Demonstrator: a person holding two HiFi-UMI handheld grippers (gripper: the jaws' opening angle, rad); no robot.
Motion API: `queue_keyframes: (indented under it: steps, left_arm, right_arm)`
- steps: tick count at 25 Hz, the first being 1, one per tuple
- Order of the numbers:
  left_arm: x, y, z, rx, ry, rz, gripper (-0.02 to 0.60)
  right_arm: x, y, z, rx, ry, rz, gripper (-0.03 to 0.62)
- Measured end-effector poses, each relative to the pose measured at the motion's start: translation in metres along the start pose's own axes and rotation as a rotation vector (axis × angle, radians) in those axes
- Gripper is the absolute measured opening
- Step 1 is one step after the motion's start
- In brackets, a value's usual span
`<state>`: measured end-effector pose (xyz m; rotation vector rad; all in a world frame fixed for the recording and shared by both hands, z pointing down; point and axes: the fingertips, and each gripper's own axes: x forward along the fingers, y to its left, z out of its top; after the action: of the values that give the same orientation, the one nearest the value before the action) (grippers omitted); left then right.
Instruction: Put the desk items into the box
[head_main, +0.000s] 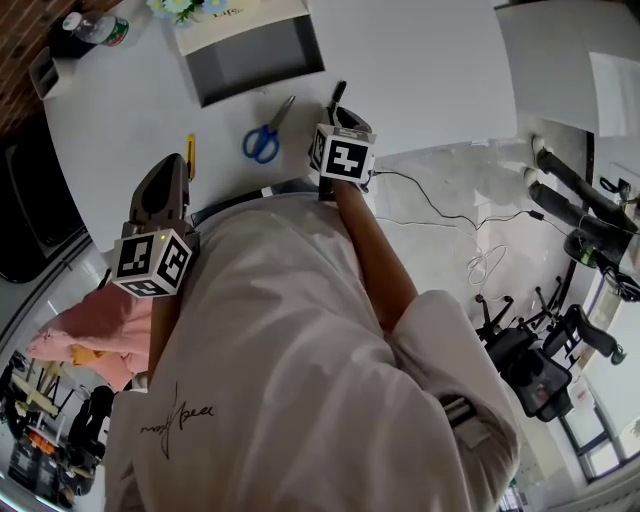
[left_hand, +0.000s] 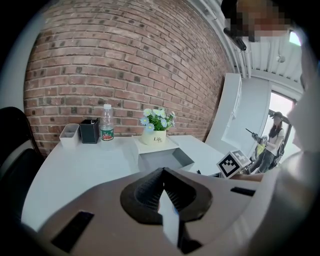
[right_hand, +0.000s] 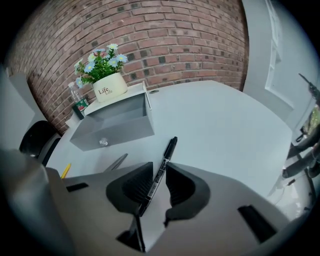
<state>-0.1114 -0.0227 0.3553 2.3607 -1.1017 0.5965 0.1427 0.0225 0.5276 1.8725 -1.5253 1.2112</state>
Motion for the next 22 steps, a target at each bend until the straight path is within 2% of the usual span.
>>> queue_keyframes:
  steps: [7, 15, 22]
  left_arm:
    - [-0.0038, 0.006, 0.0026, -0.004, -0.015, 0.033, 0.006]
    - [-0.0046, 0.0058, 0.0006, -0.02, -0.02, 0.029, 0.006]
    - [-0.0093, 0.0073, 0.0006, -0.029, -0.035, 0.032, 0.006]
  right_arm:
    - [0.0107, -0.003, -0.0026, -0.056, 0.034, -0.038, 0.095]
    - [0.0093, -0.0046, -0.0011, -0.104, 0.044, -0.055, 0.089]
    - [0.0082, -0.0062, -0.0058, -0.084, 0.047, -0.061, 0.066]
